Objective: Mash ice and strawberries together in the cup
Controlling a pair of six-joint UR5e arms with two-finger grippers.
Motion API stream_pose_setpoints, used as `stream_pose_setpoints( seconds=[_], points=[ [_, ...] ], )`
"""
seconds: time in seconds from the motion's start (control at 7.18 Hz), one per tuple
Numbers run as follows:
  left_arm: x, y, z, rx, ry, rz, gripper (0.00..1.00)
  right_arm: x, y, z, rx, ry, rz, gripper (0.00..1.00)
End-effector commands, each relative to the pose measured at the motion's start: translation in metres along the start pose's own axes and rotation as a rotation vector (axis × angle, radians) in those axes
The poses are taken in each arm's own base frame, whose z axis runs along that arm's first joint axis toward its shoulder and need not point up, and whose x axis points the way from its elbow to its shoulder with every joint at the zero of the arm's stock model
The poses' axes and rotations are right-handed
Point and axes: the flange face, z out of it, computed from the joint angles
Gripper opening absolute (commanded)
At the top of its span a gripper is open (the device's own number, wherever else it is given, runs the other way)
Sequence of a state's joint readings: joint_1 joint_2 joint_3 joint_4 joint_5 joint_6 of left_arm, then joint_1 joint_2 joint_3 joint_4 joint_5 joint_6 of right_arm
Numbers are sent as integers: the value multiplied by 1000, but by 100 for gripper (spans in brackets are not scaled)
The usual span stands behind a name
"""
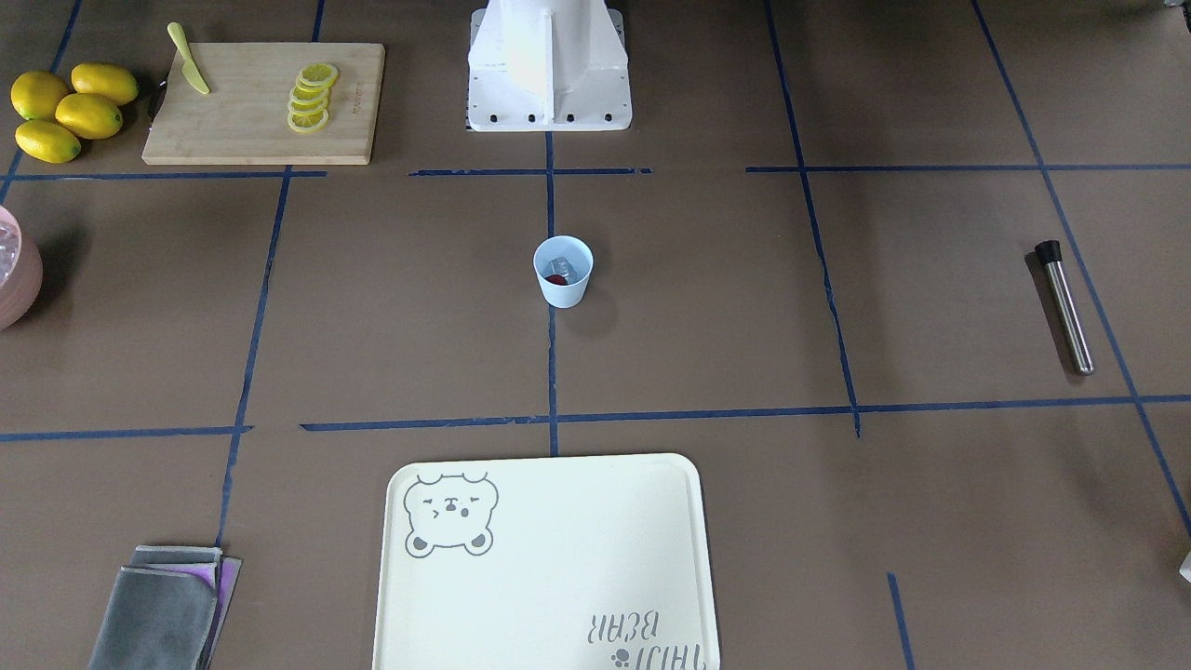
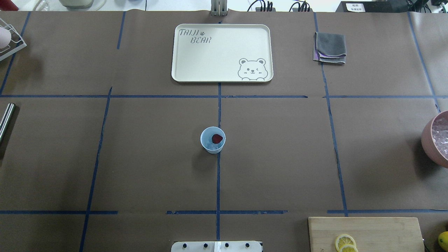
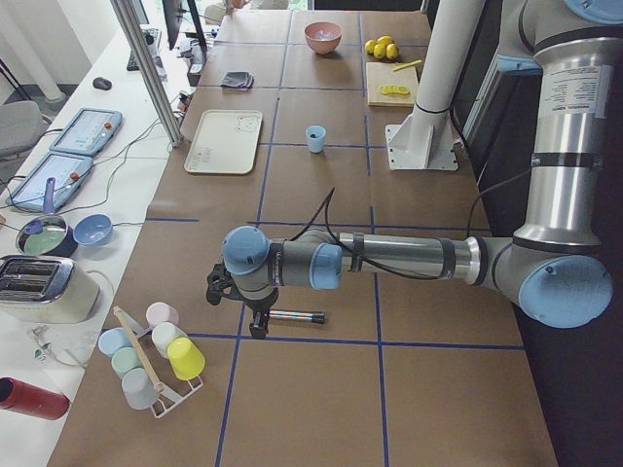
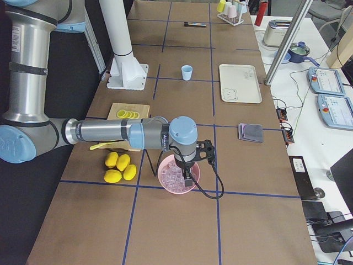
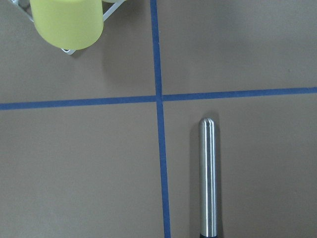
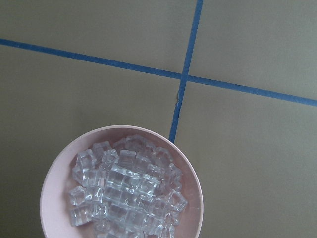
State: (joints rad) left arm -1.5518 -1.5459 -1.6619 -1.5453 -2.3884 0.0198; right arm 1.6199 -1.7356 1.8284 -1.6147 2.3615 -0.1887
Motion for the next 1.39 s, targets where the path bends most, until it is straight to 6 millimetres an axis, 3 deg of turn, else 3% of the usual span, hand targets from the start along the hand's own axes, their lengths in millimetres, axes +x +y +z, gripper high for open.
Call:
stream_pose_setpoints(
  seconds=[0.0, 1.25],
  points=[
    [-5, 5, 4, 1, -12, -1, 100, 0, 0, 0, -1, 0, 2, 100],
    [-11, 17, 13, -16, -10, -6, 100, 0, 0, 1, -2, -1, 35, 100]
  ],
)
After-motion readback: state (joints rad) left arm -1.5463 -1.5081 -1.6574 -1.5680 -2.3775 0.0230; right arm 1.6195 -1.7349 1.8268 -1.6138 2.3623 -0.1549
